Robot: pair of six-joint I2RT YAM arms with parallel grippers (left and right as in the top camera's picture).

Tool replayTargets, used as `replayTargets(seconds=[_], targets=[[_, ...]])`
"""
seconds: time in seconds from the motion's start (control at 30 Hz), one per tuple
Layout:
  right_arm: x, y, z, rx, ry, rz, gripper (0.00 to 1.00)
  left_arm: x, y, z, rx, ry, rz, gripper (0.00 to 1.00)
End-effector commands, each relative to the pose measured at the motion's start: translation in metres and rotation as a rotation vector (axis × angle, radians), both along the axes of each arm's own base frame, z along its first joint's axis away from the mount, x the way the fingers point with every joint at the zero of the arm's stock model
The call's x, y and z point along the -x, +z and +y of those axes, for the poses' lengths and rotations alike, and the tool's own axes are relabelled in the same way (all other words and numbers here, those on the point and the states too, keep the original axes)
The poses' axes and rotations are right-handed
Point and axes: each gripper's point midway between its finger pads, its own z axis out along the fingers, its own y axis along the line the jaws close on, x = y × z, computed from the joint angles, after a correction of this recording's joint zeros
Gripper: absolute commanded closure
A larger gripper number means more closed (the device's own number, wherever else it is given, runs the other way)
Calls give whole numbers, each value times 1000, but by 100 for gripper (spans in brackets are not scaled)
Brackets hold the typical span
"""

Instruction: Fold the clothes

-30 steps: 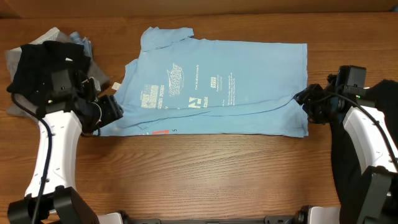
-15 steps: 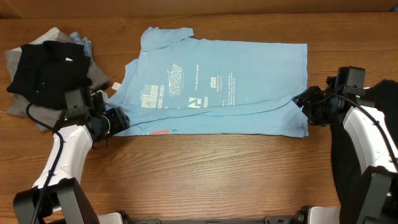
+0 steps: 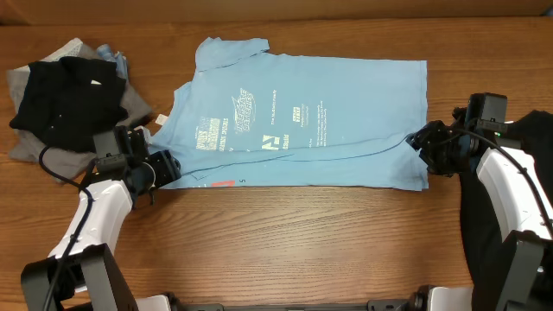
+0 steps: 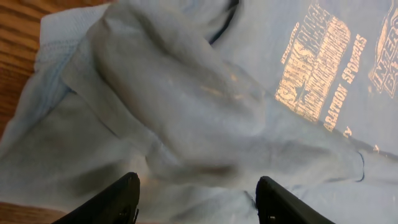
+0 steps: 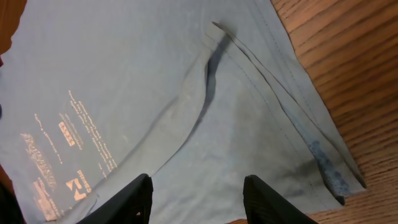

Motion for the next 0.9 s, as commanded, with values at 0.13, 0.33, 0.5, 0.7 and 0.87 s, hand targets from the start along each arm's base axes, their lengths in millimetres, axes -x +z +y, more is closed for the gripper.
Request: replayTargets(seconds=[0.13,0.33,0.5,0.7,0.87], targets=[[-1,2,1,4,9,1,49,5,-24,-15,73,-36,56,51],[0,2,1,4,9,2,48,-3,-13,-29,164,-74,23,93],[1,2,1,2,10,8,47,-9,0,-33,200,-70,33,96],[1,2,1,3,9,8,46,-16,12,-28,182,-63,36,96],[1,2,1,2,9,9,46,-1,0,-4,35,-21,129,75]])
